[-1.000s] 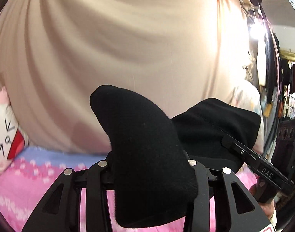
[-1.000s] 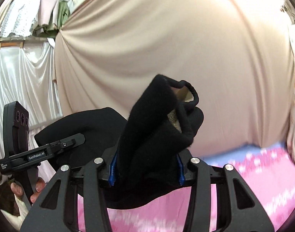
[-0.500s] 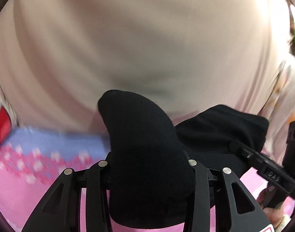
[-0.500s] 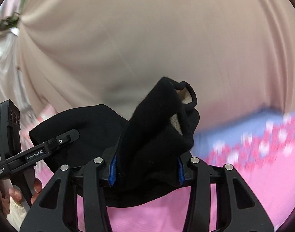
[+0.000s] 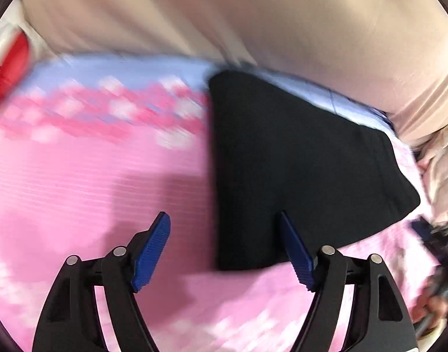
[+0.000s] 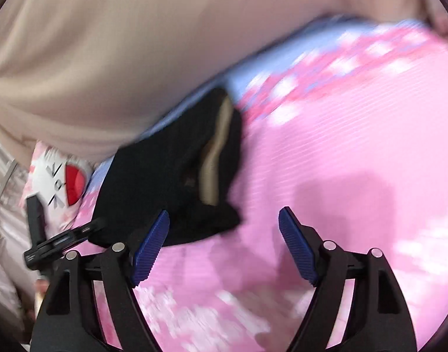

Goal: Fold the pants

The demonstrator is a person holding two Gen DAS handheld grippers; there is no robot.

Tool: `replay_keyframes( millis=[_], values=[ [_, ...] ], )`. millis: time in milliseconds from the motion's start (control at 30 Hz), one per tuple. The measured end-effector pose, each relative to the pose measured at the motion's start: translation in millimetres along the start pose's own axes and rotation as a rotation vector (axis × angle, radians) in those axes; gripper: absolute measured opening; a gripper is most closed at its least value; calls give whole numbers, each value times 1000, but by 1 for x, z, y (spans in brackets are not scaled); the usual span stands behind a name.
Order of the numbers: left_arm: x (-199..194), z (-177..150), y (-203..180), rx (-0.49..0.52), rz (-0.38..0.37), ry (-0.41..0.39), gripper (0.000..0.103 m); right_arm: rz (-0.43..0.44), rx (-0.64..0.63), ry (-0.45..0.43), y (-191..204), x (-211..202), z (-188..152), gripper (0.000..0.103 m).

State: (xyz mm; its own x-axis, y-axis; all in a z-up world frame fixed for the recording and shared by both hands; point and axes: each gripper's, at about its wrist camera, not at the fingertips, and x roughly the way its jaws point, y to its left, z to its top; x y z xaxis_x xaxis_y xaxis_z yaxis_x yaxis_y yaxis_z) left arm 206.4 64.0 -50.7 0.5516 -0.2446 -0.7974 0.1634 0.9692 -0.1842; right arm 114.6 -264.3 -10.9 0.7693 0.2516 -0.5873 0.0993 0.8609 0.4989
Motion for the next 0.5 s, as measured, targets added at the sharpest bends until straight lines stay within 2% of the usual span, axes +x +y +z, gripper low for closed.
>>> replay_keyframes(
  millis=[33,67,133,200,300,433,467,500],
  values=[
    [-20,4,-4,31,69,-46,61,12,-16,-36,4,-17,7,64],
    [-37,13,-12,69,106,-92,62,28,-50,-51,16,-27,17,59],
    [-57,34,-37,121,127,-168,62,75,-140,-82,54,-31,38,58],
    [-56,62,-68,163,128,-235,66,105,-224,-92,89,-12,55,58],
    [-16,90,-89,184,149,-203,66,98,-262,-3,115,55,68,57],
    [83,93,-92,154,199,-13,67,-76,-266,116,88,140,53,56],
    [97,90,-88,156,221,-10,69,-96,-254,133,78,152,47,48],
    [102,82,-89,191,246,-59,70,-68,-244,107,64,154,42,43]
  ],
)
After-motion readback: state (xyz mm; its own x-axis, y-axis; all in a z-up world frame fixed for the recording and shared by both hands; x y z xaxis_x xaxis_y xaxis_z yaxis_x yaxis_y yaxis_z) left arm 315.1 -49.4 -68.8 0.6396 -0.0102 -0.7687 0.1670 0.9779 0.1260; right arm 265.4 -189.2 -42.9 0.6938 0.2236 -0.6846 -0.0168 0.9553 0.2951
